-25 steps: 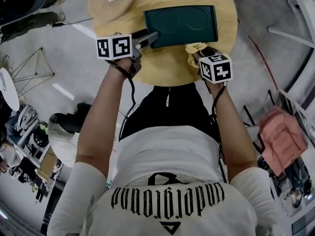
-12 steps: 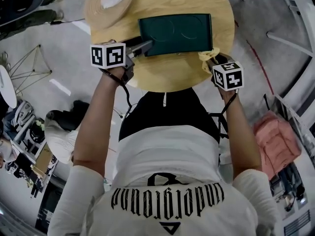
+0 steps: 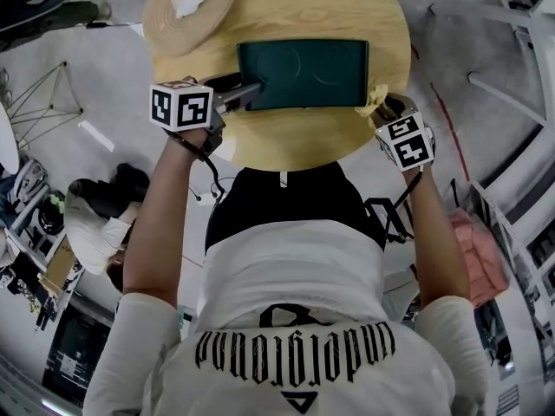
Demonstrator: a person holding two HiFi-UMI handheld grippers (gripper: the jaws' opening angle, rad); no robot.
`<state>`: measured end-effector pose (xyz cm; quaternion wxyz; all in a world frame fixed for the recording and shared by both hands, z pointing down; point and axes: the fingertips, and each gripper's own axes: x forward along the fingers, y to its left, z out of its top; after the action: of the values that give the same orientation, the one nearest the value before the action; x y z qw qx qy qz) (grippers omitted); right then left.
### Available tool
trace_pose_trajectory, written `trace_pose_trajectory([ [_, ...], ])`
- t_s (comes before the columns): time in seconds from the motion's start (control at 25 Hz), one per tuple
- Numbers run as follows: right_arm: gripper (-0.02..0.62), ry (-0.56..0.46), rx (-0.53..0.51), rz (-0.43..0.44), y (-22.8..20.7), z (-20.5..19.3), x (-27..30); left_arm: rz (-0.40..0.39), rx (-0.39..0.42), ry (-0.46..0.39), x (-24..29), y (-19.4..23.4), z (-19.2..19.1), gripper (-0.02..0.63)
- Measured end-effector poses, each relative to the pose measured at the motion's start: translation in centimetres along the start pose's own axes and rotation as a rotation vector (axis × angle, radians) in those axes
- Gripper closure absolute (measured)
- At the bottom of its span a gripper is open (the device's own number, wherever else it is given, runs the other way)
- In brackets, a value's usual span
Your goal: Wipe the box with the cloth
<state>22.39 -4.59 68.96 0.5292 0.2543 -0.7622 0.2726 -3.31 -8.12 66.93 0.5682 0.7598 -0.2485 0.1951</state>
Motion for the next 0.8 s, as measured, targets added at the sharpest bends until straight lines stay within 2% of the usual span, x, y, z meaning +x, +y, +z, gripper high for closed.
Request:
trace_pose_trajectory([
  [0.16, 0.485, 0.013, -0.183, 0.005, -1.2, 2.8, -0.1, 0.004, -0.003, 0.000, -0.2, -0.1, 0.3, 0.342],
  [0.28, 0.485, -0.006, -0.261, -0.010, -3.0, 5.5, 0.2, -0.007, -0.030, 0.004, -0.2, -0.3, -0.1, 0.342],
  [0.56, 0.485, -0.068, -0.345, -0.073, -7.0, 11.7, -0.3, 0.007, -0.049, -0.036, -0.7, 0.2, 0.3, 0.342],
  [0.8, 0.488, -0.086, -0.331, -0.073, -5.8, 10.8, -0.9, 0.001, -0.062, -0.040, -0.7, 0.4, 0.0, 0.342],
])
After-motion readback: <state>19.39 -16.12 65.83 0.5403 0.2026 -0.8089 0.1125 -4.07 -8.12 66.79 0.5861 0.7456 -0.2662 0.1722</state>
